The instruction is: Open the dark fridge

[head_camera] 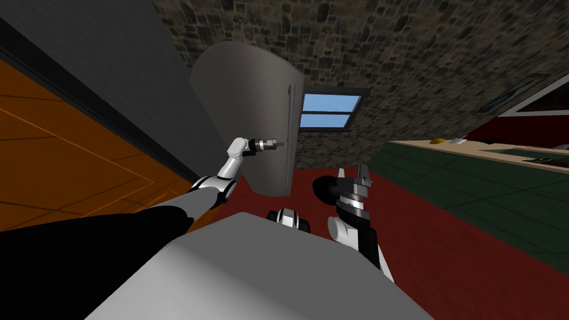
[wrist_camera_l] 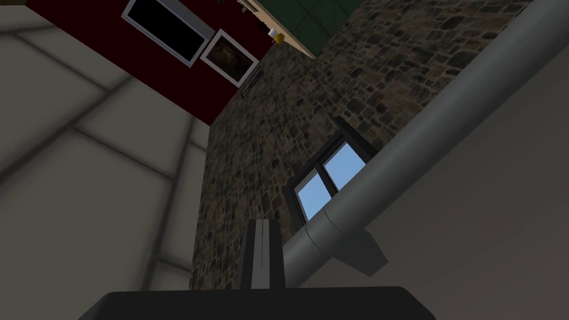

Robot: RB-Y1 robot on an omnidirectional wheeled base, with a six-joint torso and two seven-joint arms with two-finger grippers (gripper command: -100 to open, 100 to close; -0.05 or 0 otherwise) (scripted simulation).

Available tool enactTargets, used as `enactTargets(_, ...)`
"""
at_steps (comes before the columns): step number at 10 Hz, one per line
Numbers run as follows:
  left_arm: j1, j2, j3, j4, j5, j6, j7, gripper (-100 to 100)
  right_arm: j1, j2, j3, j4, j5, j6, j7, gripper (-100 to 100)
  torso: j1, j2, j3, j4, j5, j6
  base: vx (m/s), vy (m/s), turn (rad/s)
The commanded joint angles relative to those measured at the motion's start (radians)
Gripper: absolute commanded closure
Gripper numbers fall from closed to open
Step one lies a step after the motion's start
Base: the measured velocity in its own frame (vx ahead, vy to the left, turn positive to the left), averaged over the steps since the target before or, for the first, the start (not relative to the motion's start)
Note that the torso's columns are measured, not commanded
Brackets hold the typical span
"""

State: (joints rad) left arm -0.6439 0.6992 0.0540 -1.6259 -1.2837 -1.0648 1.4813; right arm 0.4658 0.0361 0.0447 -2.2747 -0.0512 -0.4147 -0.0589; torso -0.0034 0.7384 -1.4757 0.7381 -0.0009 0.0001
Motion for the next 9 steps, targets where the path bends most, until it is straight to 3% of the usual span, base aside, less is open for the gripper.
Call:
enactTargets(1,0.001,-0.01,-0.012,-0.038,0.017,-0.019,0.01,100,0.0,0.0,0.0,0.0,0.0,0.0,0.0,0,0.003,0.001,0.001,0.0,0.0,0.0,-0.151,0.131,-0.037)
enactTargets(2,-0.003,-0.008,-0.01,-0.026,0.017,-0.021,0.003,100,0.0,0.0,0.0,0.0,0.0,0.0,0.0,0,0.004,-0.003,-0.002,-0.001,0.001,0.0,-0.05,0.051,-0.004)
enactTargets(3,0.002,0.002,-0.006,-0.011,0.006,-0.004,0.001,-100,0.0,0.0,0.0,0.0,0.0,0.0,0.0,0,0.0,-0.008,-0.005,-0.002,0.0,0.0,0.068,-0.064,0.031)
enactTargets(7,0.008,0.019,0.002,0.027,-0.016,0.029,-0.01,-100,0.001,0.0,0.0,0.0,0.0,0.0,0.0,0,0.002,-0.006,-0.004,-0.002,0.0,0.003,0.161,-0.128,0.031)
enactTargets(8,0.012,0.014,-0.001,0.011,-0.014,0.023,-0.007,-100,0.001,0.0,0.0,0.0,0.0,0.0,0.0,0,0.003,-0.006,-0.005,-0.003,0.001,0.002,0.063,-0.06,0.005)
enactTargets(9,0.002,0.022,0.001,0.036,-0.026,0.036,-0.007,-100,0.001,0.0,0.0,0.0,0.0,0.0,0.0,0,0.007,0.0,-0.001,-0.001,0.002,0.0,-0.014,-0.013,-0.172)
